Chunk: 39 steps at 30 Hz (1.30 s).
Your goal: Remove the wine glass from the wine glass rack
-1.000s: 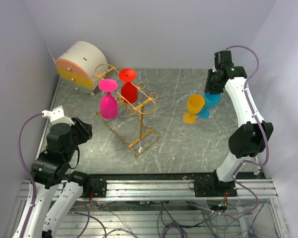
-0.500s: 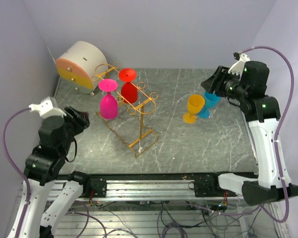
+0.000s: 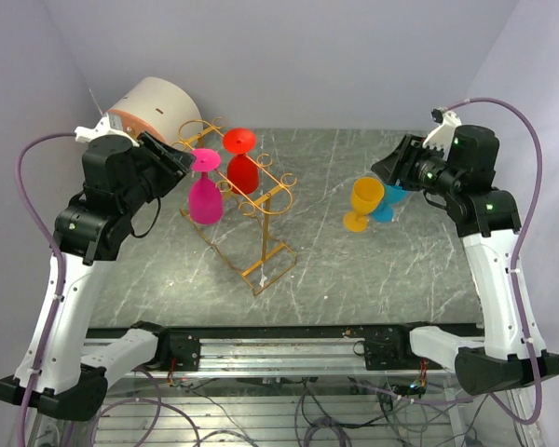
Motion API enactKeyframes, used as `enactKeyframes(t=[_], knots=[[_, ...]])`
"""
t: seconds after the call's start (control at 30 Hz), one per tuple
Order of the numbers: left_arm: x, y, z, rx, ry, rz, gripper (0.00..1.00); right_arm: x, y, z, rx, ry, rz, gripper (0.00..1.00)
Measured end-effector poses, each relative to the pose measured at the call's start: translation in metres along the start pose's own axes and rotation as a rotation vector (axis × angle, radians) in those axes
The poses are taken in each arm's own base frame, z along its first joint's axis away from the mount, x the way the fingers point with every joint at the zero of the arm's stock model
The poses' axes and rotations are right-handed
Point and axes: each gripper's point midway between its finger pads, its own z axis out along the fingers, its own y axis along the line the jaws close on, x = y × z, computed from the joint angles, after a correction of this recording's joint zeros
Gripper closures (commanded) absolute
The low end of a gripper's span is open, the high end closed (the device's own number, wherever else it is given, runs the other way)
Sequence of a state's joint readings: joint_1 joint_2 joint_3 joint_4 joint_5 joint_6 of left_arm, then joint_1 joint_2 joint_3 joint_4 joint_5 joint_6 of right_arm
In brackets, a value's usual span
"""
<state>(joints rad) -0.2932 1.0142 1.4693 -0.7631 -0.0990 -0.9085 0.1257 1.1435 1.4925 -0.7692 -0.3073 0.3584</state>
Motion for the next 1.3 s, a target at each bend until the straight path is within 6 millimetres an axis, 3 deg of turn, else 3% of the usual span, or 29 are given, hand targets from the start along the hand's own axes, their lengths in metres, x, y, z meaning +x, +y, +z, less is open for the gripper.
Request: enactKeyframes(t=[0.13,0.4,0.73,1.03,1.3], knots=[[0.010,-0.002,0.005,0.018,0.065,-0.068,0.45,-0.004,0.004,-0.006,-0.015,-0.026,-0.010,0.51],[0.034,0.033,0.016,-0.042,0.154,-0.216,0.47,-0.007,0.008,-0.009,-0.033,-0.043,-0.023,0.52],[0.014,0.040,0.017,-0.042,0.103,-0.262,0.48,-0.012,0.011,-0.014,-0.041,-0.067,-0.043,0.52],[0.003,0.044,0.032,-0.019,0.109,-0.290,0.52,-0.013,0.011,-0.014,-0.043,-0.072,-0.045,0.52],[0.002,0.031,0.040,0.057,0.149,-0.293,0.53,-0.015,0.013,-0.013,-0.053,-0.081,-0.048,0.52]])
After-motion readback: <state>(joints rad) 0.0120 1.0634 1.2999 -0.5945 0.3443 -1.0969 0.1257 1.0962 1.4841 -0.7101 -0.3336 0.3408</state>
